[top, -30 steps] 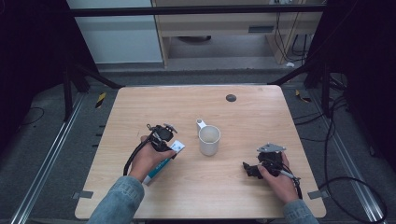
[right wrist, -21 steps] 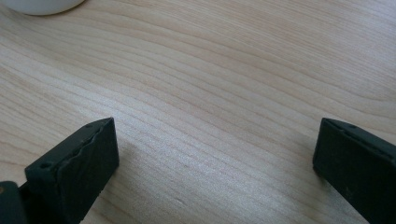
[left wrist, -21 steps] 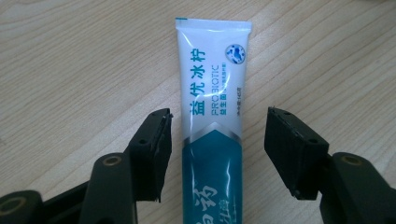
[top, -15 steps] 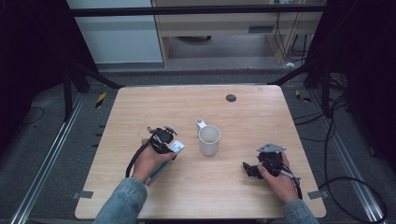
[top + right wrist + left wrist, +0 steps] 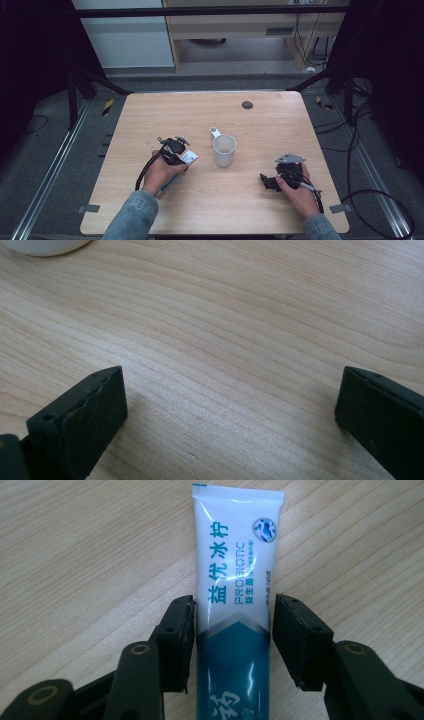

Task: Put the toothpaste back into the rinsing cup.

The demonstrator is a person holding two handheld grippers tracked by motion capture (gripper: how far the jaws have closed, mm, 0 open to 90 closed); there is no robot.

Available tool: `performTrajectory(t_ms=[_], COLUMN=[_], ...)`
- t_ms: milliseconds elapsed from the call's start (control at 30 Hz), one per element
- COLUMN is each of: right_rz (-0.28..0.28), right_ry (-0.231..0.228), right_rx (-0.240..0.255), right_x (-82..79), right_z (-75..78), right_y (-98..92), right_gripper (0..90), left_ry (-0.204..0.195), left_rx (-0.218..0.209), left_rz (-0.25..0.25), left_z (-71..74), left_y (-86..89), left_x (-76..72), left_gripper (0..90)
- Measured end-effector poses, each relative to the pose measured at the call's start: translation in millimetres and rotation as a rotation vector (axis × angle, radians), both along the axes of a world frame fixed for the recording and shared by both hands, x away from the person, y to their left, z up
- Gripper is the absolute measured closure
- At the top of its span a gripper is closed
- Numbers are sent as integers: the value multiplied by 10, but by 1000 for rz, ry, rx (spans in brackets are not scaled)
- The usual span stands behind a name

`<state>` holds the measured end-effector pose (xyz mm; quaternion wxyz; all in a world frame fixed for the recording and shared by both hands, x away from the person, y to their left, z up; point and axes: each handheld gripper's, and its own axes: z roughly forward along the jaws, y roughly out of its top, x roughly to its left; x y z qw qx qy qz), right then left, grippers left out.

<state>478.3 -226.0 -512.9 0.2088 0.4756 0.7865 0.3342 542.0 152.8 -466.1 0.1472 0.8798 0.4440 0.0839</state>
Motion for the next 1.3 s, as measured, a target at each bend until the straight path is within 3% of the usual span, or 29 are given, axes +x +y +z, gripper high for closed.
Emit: performTrajectory(t_ms=[467,667,833,867,1000,1300], right_rz=[-2,-3,-3,-3,-3,-4], right_ry=[4,5,5,5,5,5], right_rx=[4,6,5,6,6,5], right_x=[-2,-2,-2,-3,-2,-2], right_z=[3,3,3,3,3,3], right_y=[2,4,3,4,4,4], right_gripper=[5,5,5,5,5,5], left_ry=[5,-2,-8,-1,18,-14], left_rx=[-22,-8,-23,-23,-32,-56], left_rz=[-4,-16,-11,-10,-2,23], left_z=[-8,6,37,53,73,135], left_y=[48,26,37,45,65,151], left_x=[22,9,-15,-15,-11,-75], left_gripper=[582,641,710,751,769,780])
